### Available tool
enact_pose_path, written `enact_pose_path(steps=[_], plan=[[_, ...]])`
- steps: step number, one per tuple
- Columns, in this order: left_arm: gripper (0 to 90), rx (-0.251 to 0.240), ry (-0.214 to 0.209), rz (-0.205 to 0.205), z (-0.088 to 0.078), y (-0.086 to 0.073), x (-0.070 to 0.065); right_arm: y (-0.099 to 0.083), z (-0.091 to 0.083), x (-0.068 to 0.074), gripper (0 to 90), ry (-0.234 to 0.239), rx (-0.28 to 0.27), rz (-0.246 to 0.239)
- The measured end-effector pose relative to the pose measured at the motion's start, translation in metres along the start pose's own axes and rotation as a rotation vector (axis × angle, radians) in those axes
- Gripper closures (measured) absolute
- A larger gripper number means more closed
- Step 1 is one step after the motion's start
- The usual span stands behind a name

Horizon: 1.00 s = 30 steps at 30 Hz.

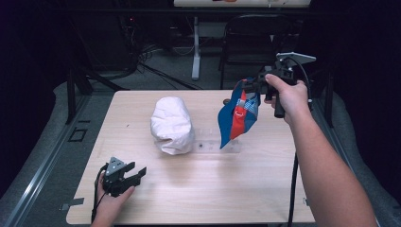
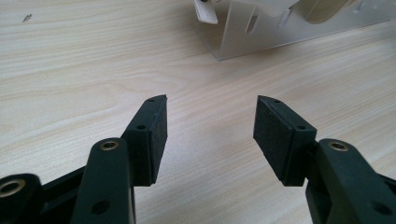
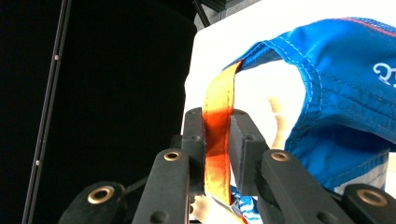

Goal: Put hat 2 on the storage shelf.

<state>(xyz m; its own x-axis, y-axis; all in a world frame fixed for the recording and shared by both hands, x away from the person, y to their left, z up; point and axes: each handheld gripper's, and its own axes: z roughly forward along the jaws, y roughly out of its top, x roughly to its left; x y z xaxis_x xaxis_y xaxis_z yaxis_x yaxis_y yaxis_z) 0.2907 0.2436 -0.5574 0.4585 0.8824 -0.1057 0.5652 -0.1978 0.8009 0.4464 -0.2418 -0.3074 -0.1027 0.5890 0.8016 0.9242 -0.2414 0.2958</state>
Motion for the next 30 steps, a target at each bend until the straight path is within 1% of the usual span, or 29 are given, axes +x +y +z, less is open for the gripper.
enact_pose_path(steps=[3,5,6,10,13,14,16,19,20,22,24,28,30], plan=[[44.8,-0.002,-0.002,-0.004,0.0,0.0,0.0,-0.003,0.007,0.0,78.1,0.012,0.009,0.001],[44.8,-0.002,-0.003,-0.001,0.0,0.0,0.0,-0.005,0.013,-0.001,78.1,0.002,0.012,0.008],[44.8,-0.001,-0.003,0.0,0.0,0.0,0.0,-0.006,0.015,-0.003,78.0,0.001,0.026,0.004],[44.9,-0.004,-0.003,-0.003,0.0,0.0,0.0,-0.01,0.025,-0.008,78.0,-0.016,0.04,0.006],[44.9,-0.001,-0.003,-0.003,0.0,0.0,0.0,-0.013,0.03,-0.013,78.0,-0.031,0.051,0.004],[44.9,-0.001,-0.003,-0.003,0.0,0.0,0.0,-0.014,0.032,-0.014,77.9,-0.037,0.046,0.005],[44.9,0.001,-0.002,-0.002,0.0,0.0,-0.001,-0.016,0.034,-0.017,77.8,-0.038,0.058,0.008],[44.9,0.002,-0.003,-0.002,0.0,0.0,-0.001,-0.018,0.036,-0.021,77.7,-0.037,0.06,0.01],[44.9,-0.006,0.001,-0.003,0.001,0.0,-0.001,-0.019,0.035,-0.021,77.6,-0.036,0.063,0.009],[44.9,-0.004,0.0,-0.005,0.001,0.0,-0.001,-0.021,0.036,-0.022,77.1,-0.048,0.059,0.005],[44.9,-0.007,-0.001,-0.005,0.001,0.0,-0.001,-0.022,0.035,-0.023,74.4,-0.045,0.06,0.004],[44.9,-0.006,0.0,-0.006,0.0,0.0,-0.001,-0.025,0.031,-0.022,68.9,-0.08,0.049,-0.015],[44.9,-0.007,0.0,-0.007,0.0,0.0,-0.001,-0.026,0.028,-0.022,66.6,-0.1,0.043,-0.035]])
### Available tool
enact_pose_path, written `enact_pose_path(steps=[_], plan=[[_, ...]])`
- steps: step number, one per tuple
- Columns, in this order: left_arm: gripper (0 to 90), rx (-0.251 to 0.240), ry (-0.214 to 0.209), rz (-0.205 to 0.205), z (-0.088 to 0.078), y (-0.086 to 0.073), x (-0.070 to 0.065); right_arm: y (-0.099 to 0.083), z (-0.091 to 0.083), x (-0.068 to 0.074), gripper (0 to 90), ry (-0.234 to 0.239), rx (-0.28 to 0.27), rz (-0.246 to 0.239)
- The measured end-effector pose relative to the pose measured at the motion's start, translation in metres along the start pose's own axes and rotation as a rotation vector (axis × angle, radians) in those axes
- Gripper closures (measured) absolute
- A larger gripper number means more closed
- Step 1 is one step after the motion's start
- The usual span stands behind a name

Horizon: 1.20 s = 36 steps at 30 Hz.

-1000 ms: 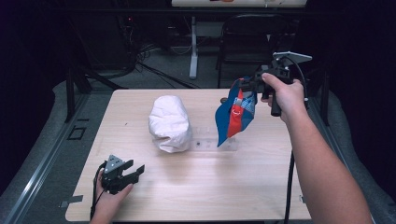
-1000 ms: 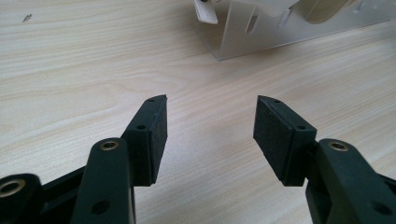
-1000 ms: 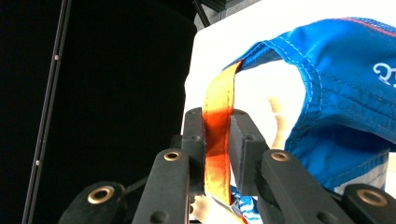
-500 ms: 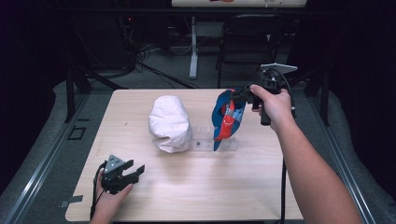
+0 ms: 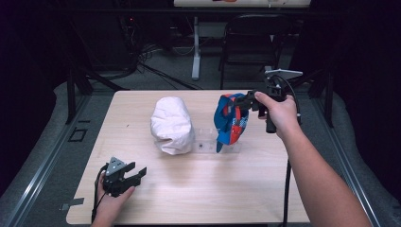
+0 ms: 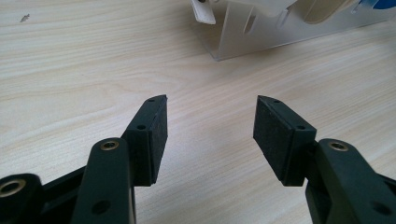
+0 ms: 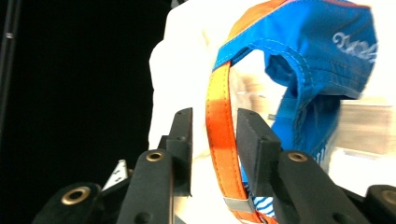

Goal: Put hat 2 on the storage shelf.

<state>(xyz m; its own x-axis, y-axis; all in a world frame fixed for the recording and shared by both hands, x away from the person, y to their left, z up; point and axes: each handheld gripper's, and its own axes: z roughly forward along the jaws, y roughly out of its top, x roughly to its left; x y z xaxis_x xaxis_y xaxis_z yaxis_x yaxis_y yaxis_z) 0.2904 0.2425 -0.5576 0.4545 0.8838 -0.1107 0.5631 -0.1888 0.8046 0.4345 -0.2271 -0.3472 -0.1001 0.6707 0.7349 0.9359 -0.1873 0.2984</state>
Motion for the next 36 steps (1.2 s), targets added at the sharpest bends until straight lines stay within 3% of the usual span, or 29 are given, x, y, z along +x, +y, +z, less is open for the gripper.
enact_pose_path(steps=[7,19,28,36], plan=[[44.9,0.0,0.001,0.001,0.0,0.0,0.0,-0.008,-0.007,-0.003,61.6,-0.053,-0.018,-0.022],[44.9,-0.004,0.001,-0.001,0.0,0.0,-0.001,-0.029,-0.011,-0.014,61.1,-0.064,-0.011,-0.039],[44.7,-0.001,0.002,-0.004,0.0,0.0,-0.001,-0.055,-0.012,-0.022,60.1,-0.07,-0.001,-0.083],[44.8,0.002,0.001,-0.004,0.0,-0.001,-0.001,-0.083,-0.009,-0.03,58.2,-0.088,-0.043,-0.158]])
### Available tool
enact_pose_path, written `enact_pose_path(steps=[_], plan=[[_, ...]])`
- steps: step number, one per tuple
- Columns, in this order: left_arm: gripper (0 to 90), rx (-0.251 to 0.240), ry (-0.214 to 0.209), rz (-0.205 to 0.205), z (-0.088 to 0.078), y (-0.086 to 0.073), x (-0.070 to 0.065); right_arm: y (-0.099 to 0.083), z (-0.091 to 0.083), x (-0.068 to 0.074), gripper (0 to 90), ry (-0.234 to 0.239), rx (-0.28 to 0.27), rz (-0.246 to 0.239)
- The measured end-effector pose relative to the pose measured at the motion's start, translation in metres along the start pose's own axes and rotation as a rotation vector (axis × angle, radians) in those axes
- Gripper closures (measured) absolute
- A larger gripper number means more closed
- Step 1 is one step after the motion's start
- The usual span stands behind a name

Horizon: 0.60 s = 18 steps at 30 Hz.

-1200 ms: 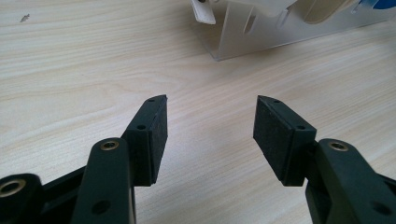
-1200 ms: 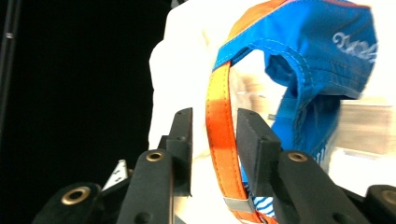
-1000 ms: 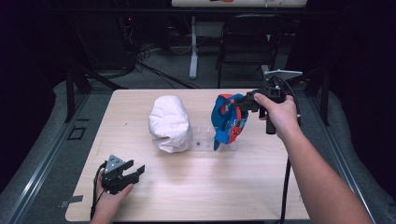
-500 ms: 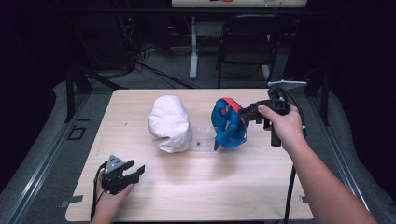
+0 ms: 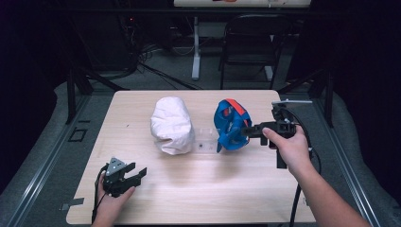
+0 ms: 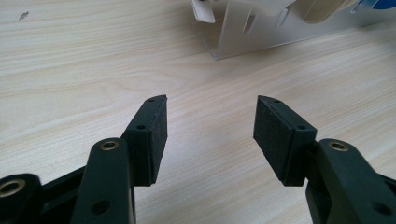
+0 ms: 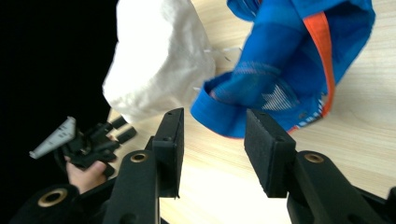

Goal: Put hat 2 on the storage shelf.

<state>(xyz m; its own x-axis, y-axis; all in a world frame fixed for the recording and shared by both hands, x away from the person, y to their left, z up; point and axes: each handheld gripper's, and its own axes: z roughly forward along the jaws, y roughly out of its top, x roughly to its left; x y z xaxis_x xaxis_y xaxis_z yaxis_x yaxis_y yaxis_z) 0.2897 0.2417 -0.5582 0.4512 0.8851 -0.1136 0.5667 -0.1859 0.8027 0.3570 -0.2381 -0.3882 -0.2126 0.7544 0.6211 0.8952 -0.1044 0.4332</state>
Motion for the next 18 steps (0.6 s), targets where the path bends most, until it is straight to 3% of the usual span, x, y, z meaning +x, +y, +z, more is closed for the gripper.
enact_pose_path(steps=[12,18], plan=[[44.4,0.0,-0.001,-0.001,0.002,-0.001,-0.001,-0.04,0.016,-0.02,50.1,-0.073,-0.011,-0.102],[43.6,0.006,0.002,-0.005,0.003,-0.002,0.0,-0.06,0.026,-0.031,48.4,-0.108,-0.064,-0.143]])
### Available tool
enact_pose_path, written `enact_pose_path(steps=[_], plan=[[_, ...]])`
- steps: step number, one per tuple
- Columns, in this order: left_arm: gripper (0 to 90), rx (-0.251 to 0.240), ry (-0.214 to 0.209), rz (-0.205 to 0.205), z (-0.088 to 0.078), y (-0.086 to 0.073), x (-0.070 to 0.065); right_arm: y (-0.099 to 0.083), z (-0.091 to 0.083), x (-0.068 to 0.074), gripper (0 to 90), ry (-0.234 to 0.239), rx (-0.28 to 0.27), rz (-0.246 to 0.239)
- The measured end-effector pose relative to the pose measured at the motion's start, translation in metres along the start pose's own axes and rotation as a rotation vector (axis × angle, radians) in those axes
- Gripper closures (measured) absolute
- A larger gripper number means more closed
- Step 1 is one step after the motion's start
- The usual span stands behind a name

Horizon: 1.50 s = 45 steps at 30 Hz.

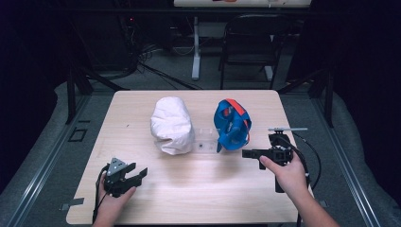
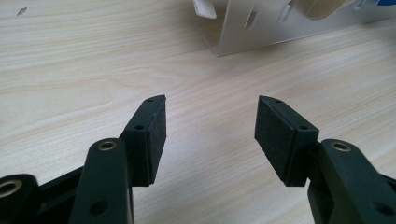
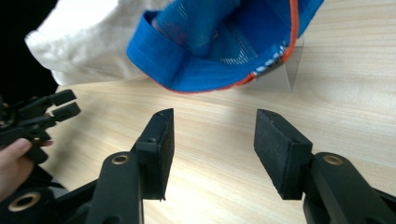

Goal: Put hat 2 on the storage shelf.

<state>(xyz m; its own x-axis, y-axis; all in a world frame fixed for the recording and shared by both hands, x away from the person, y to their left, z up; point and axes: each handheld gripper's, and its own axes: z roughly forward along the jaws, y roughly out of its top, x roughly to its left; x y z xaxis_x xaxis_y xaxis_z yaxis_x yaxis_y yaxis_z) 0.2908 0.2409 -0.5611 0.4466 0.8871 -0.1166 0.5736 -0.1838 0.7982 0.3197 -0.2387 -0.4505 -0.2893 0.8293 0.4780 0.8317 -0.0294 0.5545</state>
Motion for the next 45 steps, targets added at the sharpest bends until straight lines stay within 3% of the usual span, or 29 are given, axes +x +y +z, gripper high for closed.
enact_pose_path(steps=[6,9,12,17,25,34,45], plan=[[43.7,0.009,0.001,0.003,0.001,0.0,-0.001,-0.026,0.01,-0.003,48.2,-0.009,-0.036,-0.028],[43.7,0.007,-0.003,0.005,0.002,0.0,-0.001,-0.036,0.014,-0.003,48.4,-0.036,-0.057,-0.058],[43.7,0.006,-0.004,0.004,0.002,0.0,-0.002,-0.043,0.018,-0.003,48.4,-0.035,-0.076,-0.058],[43.7,0.006,-0.005,0.005,0.001,0.0,-0.002,-0.05,0.025,-0.01,48.9,-0.011,-0.089,-0.027],[43.7,0.007,-0.004,0.004,0.001,0.0,-0.001,-0.062,0.031,-0.019,48.9,0.01,-0.146,-0.021],[43.7,0.005,-0.006,0.004,0.001,0.0,-0.001,-0.072,0.034,-0.024,48.9,0.007,-0.199,-0.061],[43.8,0.007,-0.01,0.018,-0.001,0.001,-0.004,-0.084,0.041,-0.031,49.4,0.01,-0.206,-0.043]])
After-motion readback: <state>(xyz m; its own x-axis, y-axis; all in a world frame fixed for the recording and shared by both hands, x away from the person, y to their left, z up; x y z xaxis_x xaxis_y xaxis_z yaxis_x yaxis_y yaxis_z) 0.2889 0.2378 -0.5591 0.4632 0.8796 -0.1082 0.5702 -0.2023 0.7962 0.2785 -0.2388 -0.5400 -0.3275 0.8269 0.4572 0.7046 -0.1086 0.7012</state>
